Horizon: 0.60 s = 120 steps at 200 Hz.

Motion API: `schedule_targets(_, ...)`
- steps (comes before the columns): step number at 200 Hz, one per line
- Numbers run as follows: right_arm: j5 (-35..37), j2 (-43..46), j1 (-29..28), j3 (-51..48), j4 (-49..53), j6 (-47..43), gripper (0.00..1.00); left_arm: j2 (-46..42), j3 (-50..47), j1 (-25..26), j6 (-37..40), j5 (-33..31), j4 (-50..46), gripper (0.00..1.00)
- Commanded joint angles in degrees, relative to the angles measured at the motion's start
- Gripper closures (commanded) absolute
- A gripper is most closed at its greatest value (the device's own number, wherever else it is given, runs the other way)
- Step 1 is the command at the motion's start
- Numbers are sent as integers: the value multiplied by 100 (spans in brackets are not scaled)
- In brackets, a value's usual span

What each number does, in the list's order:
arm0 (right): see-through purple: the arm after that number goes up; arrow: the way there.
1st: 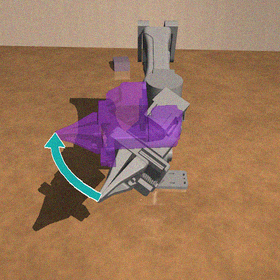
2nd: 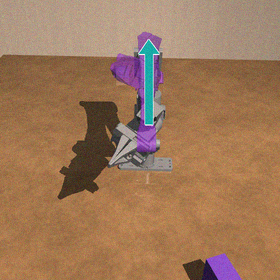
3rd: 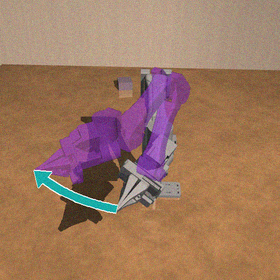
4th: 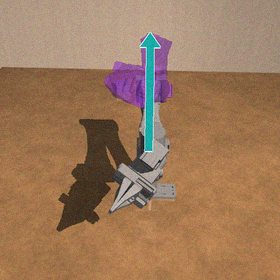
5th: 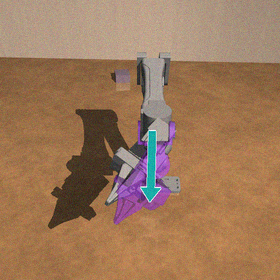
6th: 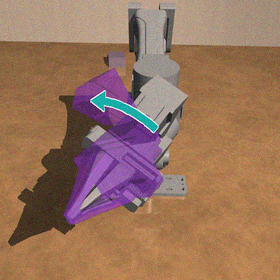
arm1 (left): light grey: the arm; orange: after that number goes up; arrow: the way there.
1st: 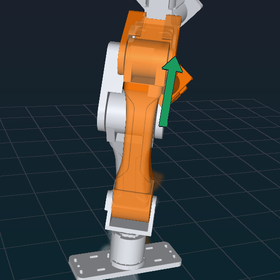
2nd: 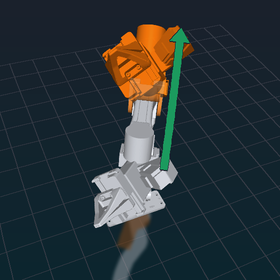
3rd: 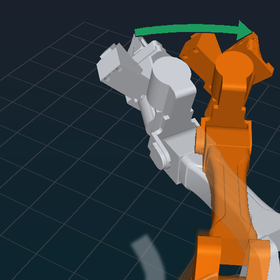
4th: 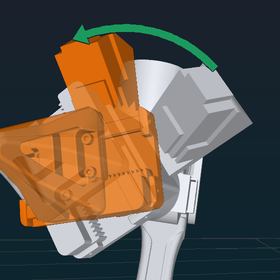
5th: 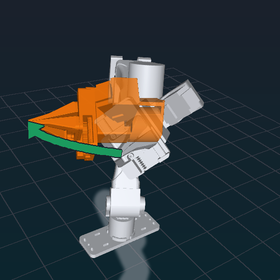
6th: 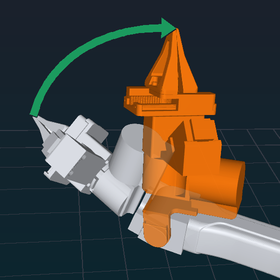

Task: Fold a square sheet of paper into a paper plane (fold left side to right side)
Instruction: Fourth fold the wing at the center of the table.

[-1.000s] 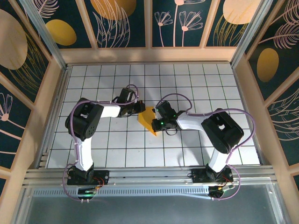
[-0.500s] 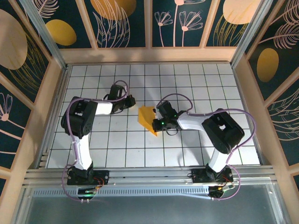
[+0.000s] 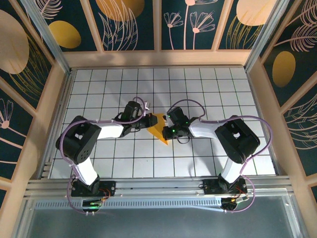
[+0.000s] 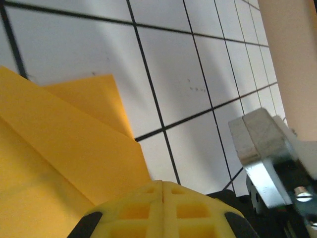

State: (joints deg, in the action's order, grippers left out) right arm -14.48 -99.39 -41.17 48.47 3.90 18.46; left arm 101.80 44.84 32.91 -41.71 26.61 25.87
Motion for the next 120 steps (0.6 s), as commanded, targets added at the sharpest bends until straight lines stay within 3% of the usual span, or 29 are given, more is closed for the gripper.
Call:
schedule_targets(1,411,-315,96,-404,1354,-78,100,384,218,202,-171,198,226,100)
schedule_targets(120,-370,389,159,260,1131,92,100,1079,276,344,-201,-519,-521,100)
